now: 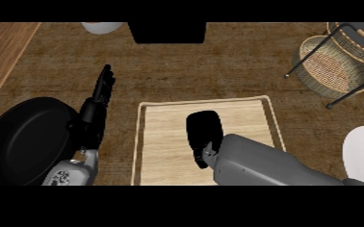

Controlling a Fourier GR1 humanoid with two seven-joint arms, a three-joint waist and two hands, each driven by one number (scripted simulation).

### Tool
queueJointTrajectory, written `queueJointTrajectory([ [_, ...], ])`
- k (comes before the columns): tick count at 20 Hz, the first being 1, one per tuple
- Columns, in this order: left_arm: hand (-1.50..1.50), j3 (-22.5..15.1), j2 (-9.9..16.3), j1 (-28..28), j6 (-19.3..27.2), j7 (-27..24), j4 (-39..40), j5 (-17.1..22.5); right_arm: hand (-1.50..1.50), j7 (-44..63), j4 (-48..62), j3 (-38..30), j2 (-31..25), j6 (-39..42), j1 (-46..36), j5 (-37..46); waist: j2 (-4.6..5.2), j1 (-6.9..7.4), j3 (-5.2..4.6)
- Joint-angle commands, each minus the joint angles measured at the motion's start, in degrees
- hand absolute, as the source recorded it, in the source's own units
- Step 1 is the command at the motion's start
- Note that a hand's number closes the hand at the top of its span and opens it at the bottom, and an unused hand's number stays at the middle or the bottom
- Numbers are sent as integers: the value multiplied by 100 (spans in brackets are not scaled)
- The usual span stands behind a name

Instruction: Pick the squash from the tray and place it in the tiered basket

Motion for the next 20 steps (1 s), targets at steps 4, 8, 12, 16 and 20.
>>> queueJointTrajectory([
  [4, 0, 78, 2, -83, -193, 129, -44, 45, 150, -180, 532, 89, 152, 322, -184, 1047, 20, 43, 1],
  [8, 0, -95, -288, 30, 183, -87, 79, -298, 150, -1149, -156, 626, -916, -281, 738, 1718, 4, -68, 6],
  [12, 0, 259, -17, 160, 14, -206, 146, -32, 150, -3088, -1010, 1059, -2640, -704, 976, 1957, -19, -344, 23],
  [16, 0, 267, -28, 171, 85, -151, 15, -67, 150, -4450, -1134, 976, -4055, -1794, 1197, 2304, -26, -398, 43],
  [20, 0, 344, 68, 189, -1, -176, -9, -16, 150, -5752, -1001, 360, -5386, -3221, 1487, 2082, -16, -373, 34],
])
